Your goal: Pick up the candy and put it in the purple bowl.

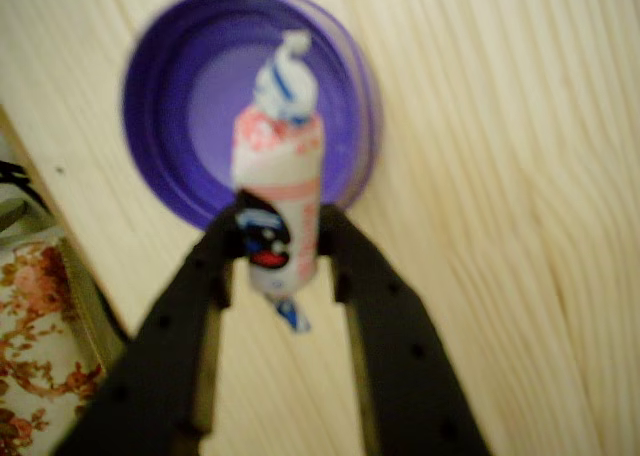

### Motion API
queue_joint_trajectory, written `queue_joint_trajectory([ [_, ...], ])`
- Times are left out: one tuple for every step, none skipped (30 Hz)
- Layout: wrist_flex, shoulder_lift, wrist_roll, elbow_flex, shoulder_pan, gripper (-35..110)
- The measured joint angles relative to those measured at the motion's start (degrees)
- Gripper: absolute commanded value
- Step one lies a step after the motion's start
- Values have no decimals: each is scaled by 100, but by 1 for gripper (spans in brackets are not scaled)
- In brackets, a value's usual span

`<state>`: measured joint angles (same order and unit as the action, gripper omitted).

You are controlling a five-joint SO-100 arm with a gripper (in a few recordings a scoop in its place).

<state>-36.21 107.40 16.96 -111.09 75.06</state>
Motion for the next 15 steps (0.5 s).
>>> queue_joint_trajectory([
  [26,-114,-9,123,35,3],
  [35,-211,-9,211,53,4],
  [44,-281,-9,281,70,5],
  [44,-369,9,360,97,5],
  [44,-439,9,431,114,5],
  [44,-501,9,466,141,5],
  [44,-554,26,475,176,5],
  [44,-571,53,483,202,5],
  [44,-598,62,483,220,7],
  [70,-650,62,492,237,7],
  [105,-677,79,492,246,10],
  [123,-712,97,492,255,14],
  [141,-773,88,501,255,17],
  [149,-791,97,527,281,18],
  [149,-800,97,536,299,18],
])
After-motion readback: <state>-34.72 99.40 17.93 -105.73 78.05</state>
